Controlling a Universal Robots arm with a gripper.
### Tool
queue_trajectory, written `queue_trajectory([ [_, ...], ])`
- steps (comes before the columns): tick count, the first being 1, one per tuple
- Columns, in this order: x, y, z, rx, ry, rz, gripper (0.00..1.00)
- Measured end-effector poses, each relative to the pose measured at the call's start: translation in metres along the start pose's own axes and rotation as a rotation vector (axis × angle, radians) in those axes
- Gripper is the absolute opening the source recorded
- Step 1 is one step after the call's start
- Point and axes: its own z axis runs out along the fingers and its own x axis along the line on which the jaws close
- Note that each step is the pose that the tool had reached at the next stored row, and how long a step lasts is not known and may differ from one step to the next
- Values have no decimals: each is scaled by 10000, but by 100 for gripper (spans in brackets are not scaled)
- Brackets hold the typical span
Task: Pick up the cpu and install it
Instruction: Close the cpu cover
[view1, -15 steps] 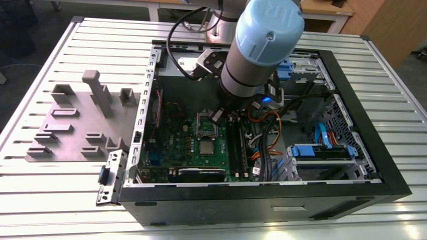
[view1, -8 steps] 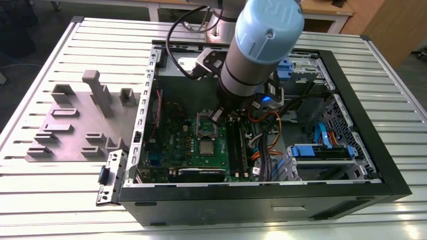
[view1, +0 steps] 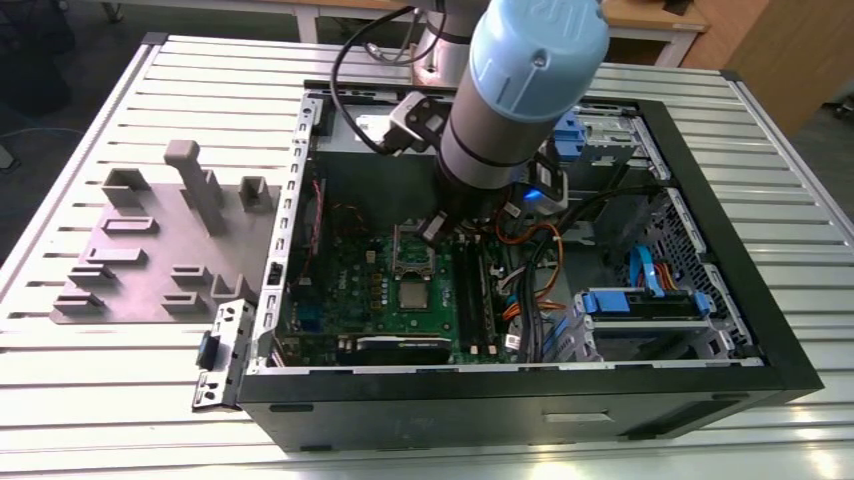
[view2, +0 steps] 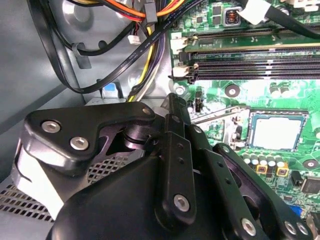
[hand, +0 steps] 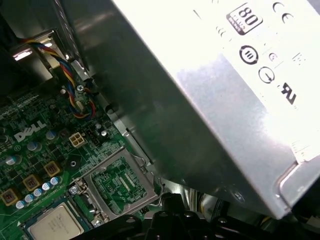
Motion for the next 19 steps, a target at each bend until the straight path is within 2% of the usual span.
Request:
queue_trajectory([
  [5, -3, 13, -35, 1, 1, 1, 11],
  [19, -5, 35, -84, 6, 8, 0, 11],
])
